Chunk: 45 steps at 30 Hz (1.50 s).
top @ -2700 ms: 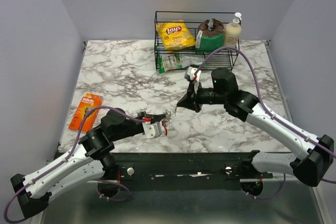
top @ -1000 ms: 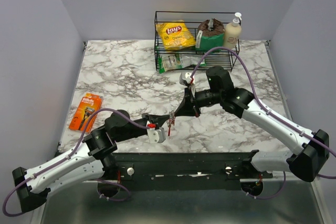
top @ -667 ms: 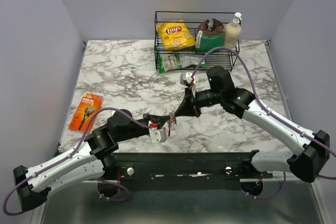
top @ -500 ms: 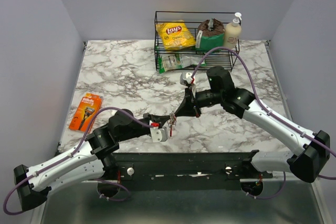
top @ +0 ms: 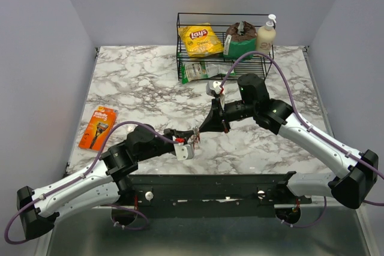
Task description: Put the keys on the keyring
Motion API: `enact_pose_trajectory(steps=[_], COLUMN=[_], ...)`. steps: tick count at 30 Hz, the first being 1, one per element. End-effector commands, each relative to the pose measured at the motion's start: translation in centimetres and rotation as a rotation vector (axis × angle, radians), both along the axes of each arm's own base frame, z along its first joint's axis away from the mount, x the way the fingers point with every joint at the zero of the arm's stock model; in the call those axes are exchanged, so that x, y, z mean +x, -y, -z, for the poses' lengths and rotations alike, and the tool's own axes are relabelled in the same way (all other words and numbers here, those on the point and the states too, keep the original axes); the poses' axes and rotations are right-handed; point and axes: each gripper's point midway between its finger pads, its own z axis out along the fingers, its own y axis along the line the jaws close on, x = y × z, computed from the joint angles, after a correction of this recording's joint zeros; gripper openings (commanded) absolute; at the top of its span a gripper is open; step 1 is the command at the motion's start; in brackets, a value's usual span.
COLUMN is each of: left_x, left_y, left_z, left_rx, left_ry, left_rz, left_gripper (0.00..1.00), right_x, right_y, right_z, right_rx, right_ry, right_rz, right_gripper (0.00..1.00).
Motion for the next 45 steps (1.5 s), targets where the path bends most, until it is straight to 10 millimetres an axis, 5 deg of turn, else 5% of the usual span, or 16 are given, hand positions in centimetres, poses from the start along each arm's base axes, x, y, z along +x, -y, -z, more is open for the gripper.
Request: enact_pose_trajectory(steps=[1,13,30,45], left_x=[0.3,-1.6,-1.4,-2.7], left_y=[0.3,-1.2,0.1,-0.8], left_z=[-2.9,-5.4,-5.1,-6.2], left_rx=[-0.073,-0.162,-0.151,-0.191], left_ry=[0.046,0.112,0.109,0.104], left_rz=[-0.01,0.033,0.066,0.094], left_gripper=[0.0,0.0,0.0,0.0], right_x=[-0.4,0.2,-0.1,0.7], right_y=[0.1,0.0,0.0,-0.2], right_z=[-1.1,-0.2,-0.3,0.4], right_rx=[0.016,-0.006,-0.006,-0.028], right_ry=[0.005,0.0,-0.008,-0.014], right_rz=[-0.019,-0.003,-0.005,0.023], right_gripper=[0.0,0.0,0.0,0.0])
